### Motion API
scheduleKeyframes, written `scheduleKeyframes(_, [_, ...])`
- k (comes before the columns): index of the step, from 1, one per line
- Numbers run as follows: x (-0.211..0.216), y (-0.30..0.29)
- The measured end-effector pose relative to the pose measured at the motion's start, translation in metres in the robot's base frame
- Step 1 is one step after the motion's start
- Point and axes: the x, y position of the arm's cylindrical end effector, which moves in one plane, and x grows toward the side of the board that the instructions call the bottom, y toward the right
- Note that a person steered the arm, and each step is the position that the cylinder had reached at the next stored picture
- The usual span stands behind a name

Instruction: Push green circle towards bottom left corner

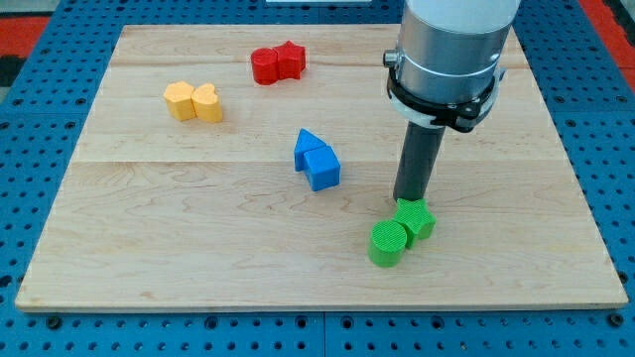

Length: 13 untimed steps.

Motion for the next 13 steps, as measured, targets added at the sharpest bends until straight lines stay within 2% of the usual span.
scheduleKeyframes(2, [0.000, 0.026])
scheduleKeyframes(4, [-0.001, 0.086])
scheduleKeyframes(5, [0.015, 0.098])
scheduleKeyframes(9, [0.059, 0.075])
scheduleKeyframes(13, [0.059, 0.026])
